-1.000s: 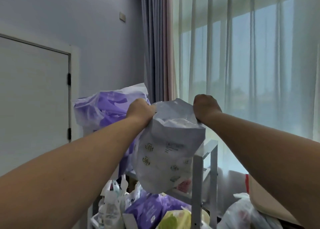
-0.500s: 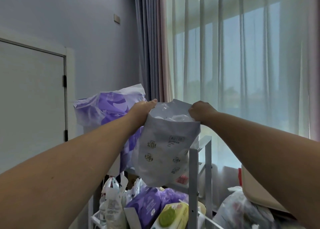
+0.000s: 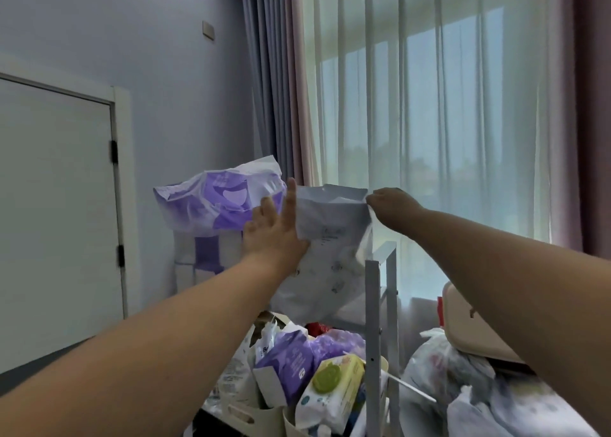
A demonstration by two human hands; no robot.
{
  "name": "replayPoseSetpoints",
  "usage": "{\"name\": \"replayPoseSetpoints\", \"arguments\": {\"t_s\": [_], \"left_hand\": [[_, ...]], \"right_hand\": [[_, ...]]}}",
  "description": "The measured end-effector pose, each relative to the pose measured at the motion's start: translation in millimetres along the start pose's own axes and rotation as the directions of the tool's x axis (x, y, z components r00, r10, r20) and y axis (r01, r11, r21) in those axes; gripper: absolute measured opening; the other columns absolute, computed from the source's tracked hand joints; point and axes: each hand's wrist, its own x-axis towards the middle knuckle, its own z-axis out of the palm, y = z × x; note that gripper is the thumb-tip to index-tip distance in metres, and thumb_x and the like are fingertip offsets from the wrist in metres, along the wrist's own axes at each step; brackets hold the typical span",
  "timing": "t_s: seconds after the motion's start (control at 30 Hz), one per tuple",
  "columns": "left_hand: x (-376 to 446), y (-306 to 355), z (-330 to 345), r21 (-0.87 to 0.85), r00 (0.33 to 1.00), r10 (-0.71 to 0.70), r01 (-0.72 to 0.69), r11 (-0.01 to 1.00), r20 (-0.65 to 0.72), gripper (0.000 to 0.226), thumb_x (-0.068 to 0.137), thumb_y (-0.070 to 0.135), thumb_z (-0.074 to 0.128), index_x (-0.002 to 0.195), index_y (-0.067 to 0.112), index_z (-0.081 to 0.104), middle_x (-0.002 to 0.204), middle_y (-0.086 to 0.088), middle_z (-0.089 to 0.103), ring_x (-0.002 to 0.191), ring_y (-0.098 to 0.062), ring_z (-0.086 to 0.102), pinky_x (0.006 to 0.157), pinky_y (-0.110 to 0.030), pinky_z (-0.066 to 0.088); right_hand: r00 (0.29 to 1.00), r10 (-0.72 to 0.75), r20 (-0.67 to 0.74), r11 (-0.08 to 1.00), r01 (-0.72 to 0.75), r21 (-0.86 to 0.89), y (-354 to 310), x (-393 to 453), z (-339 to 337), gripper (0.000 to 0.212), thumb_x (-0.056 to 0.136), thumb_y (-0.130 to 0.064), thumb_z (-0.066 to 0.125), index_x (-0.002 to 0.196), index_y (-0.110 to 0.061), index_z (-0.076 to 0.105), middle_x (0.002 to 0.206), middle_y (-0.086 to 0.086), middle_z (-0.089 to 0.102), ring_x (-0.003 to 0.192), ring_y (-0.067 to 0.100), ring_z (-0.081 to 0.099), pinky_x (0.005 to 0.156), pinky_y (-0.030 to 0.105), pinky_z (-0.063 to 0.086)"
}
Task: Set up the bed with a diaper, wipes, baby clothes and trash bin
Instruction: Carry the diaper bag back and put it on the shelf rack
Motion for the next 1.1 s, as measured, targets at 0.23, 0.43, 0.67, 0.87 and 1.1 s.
{"name": "replayPoseSetpoints", "arguments": {"t_s": [0.23, 0.43, 0.67, 0.87, 1.1], "left_hand": [[-21, 26, 12, -0.305, 0.976, 0.07, -0.005, 0.952, 0.204, 0.095, 0.1, 0.028, 0.048, 0.141, 0.053, -0.033, 0.162, -0.014, 0.023, 0.136, -0.037, 0.043, 0.107, -0.053, 0.039], [-18, 25, 10, -0.32, 0.865, 0.124, 0.044, 0.946, 0.486, 0.088, 0.089, 0.022, 0.06, 0.157, 0.035, 0.005, 0.163, 0.001, 0.015, 0.141, -0.032, 0.033, 0.113, -0.045, 0.034], [-30, -4, -8, -0.37, 0.823, 0.168, 0.054, 0.927, 0.542, 0.078, 0.082, 0.03, 0.07, 0.152, 0.029, 0.035, 0.156, 0.005, 0.029, 0.13, -0.027, 0.045, 0.107, -0.041, 0.043], [-50, -16, -26, -0.382, 0.841, 0.176, 0.039, 0.923, 0.511, 0.074, 0.083, 0.027, 0.069, 0.151, 0.025, 0.037, 0.153, 0.001, 0.037, 0.127, -0.023, 0.047, 0.097, -0.031, 0.041], [-92, -40, -45, -0.349, 0.837, 0.178, 0.016, 0.937, 0.517, 0.073, 0.081, 0.035, 0.071, 0.147, 0.033, 0.04, 0.148, 0.0, 0.046, 0.122, -0.02, 0.052, 0.089, -0.028, 0.043]], "right_hand": [[1.0, -0.021, 0.016, 0.999, 0.021, -0.043, -26, -30, 19, 0.035, 0.102, -0.025, 0.031, 0.118, -0.009, 0.057, 0.116, 0.014, 0.055, 0.119, 0.037, 0.052, 0.092, 0.04, 0.044], [0.999, 0.021, -0.043, 0.996, -0.024, -0.09, -29, -43, 25, 0.06, 0.099, -0.042, 0.034, 0.152, -0.015, 0.028, 0.161, 0.014, 0.02, 0.149, 0.03, 0.014, 0.118, 0.044, 0.017], [0.987, -0.119, -0.105, 0.971, 0.093, -0.222, -39, -67, 31, 0.067, 0.096, -0.048, 0.041, 0.154, -0.021, 0.023, 0.163, 0.009, 0.017, 0.15, 0.028, 0.012, 0.12, 0.045, 0.015], [0.977, -0.192, -0.095, 0.956, 0.164, -0.244, -61, -98, 38, 0.064, 0.096, -0.046, 0.039, 0.154, -0.021, 0.027, 0.162, 0.008, 0.022, 0.149, 0.03, 0.015, 0.12, 0.046, 0.016], [0.949, -0.298, -0.102, 0.936, 0.269, -0.228, -86, -149, 59, 0.047, 0.094, -0.039, 0.047, 0.135, -0.018, 0.053, 0.137, 0.007, 0.054, 0.124, 0.028, 0.049, 0.101, 0.043, 0.042]]}}
